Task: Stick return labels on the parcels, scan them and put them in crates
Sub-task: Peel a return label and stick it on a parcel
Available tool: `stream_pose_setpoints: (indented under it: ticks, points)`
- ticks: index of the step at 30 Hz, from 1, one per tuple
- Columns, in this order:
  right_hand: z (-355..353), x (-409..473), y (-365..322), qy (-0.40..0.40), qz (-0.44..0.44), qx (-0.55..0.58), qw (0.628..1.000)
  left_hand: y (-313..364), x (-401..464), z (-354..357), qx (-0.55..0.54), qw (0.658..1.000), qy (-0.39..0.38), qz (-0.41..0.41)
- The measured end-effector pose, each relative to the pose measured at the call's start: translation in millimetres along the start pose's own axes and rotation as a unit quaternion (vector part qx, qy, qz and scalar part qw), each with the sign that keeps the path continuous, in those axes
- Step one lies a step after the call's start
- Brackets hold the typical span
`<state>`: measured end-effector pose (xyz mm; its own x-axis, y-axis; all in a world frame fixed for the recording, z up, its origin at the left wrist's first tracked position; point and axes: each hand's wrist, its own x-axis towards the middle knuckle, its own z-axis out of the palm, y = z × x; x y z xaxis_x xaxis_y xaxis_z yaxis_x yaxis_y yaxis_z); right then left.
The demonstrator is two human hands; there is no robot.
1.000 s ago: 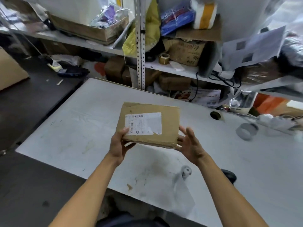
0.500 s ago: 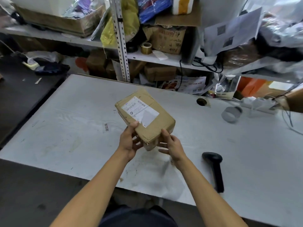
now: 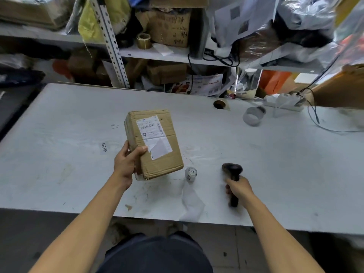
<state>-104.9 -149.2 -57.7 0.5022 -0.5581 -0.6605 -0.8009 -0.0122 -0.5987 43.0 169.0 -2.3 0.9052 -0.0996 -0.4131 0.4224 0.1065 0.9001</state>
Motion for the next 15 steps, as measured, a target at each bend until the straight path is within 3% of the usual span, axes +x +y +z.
stream_pose_setpoints:
  ticks: [3, 6, 11, 15]
  points:
    - [7.7, -9.7, -26.9, -0.030, 0.006, 0.083, 0.996, -3.2, 0.1, -4.2, 0.016, 1.000, 0.009, 0.004]
    - [11.7, -31.5, -70.0, -0.099, -0.047, 0.121, 0.987, -2.5, -1.2, -6.5, 0.029, 0.999, 0.020, 0.009]
    - [6.5, -91.6, -140.0, -0.246, -0.170, 0.117, 0.947, -0.2, -3.9, -10.3, 0.045, 0.998, 0.035, 0.009]
    - [-1.2, -125.0, -166.5, -0.281, -0.216, 0.093, 0.930, -2.7, -4.5, -16.4, 0.044, 0.998, 0.049, -0.001]
